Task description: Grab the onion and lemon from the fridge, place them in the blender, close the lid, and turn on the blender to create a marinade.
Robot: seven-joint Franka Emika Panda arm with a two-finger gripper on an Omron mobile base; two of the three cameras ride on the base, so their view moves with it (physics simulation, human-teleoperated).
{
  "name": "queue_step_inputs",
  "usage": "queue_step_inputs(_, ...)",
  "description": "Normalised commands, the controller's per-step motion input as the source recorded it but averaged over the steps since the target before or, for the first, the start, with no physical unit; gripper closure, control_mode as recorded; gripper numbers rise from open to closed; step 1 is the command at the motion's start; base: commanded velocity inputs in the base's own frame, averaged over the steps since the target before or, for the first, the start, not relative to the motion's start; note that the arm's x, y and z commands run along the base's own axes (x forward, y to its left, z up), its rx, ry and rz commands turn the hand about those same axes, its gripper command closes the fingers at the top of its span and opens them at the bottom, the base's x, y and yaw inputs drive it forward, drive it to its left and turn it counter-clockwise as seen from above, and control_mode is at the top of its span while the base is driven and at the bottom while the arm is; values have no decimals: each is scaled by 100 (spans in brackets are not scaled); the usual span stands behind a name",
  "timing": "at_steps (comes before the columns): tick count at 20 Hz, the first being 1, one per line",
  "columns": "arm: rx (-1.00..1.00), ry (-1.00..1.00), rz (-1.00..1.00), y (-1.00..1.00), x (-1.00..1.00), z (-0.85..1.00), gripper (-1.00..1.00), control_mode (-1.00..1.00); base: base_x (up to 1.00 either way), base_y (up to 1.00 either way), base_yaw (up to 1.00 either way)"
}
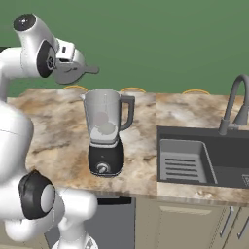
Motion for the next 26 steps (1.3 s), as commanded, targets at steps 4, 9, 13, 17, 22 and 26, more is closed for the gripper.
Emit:
queue_step_inputs(4,0,28,0,-96,0,38,100,-100,0,0,0)
queue_step_inputs(9,-7,23,0,-32,0,7,100,-100,0,0,0)
queue_step_inputs(13,-1,0,0,0,0,-3,100,-100,0,0,0)
queue_step_inputs(17,-1,10,0,0,5,-22,100,-100,0,0,0)
queue_step_inputs(22,0,7,0,-7,0,-20,100,-100,0,0,0)
queue_step_inputs(26,0,1,0,-18,0,-34,100,-100,0,0,0)
